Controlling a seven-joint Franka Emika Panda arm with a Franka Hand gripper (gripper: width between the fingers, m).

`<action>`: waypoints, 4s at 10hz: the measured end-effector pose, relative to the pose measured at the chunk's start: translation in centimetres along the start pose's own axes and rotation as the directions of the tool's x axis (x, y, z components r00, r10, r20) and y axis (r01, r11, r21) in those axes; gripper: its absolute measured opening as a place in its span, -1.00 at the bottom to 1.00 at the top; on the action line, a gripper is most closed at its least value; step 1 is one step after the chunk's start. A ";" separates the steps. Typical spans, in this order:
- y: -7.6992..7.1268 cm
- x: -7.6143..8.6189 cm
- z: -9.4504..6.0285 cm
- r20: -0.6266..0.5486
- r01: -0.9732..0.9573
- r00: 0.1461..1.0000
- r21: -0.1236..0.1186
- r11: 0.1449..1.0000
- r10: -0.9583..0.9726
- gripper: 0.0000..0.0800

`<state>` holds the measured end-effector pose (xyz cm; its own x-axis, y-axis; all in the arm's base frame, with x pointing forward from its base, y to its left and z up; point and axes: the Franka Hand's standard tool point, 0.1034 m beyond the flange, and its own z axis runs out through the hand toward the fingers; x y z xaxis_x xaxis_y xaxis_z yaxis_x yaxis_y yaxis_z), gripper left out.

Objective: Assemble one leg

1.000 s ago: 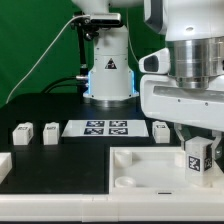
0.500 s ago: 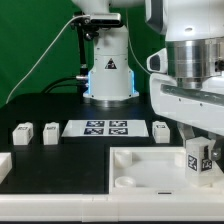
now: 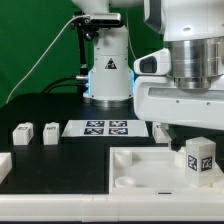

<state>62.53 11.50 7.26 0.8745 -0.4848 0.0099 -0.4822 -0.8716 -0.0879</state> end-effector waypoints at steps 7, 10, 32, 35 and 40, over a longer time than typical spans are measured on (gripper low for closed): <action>0.2 -0.1 0.0 0.027 0.664 0.748 -0.024 0.747 -0.663 0.62; 0.2 0.0 0.0 0.028 0.703 0.711 -0.022 0.711 -0.703 0.34; -0.6 -0.3 0.3 0.017 -0.553 0.833 0.018 0.833 0.553 0.50; -0.6 0.1 0.4 0.012 -0.145 0.989 0.019 0.989 0.145 0.62; -0.5 0.0 0.3 0.036 0.469 0.883 -0.011 0.883 -0.468 0.62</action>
Offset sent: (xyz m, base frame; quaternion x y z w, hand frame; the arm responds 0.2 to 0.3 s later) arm 0.0042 0.0102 -0.0004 -0.0157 -0.0176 -0.2486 0.9683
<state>62.78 11.99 6.99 0.9998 -0.0177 0.0136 -0.0168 -0.9979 -0.0620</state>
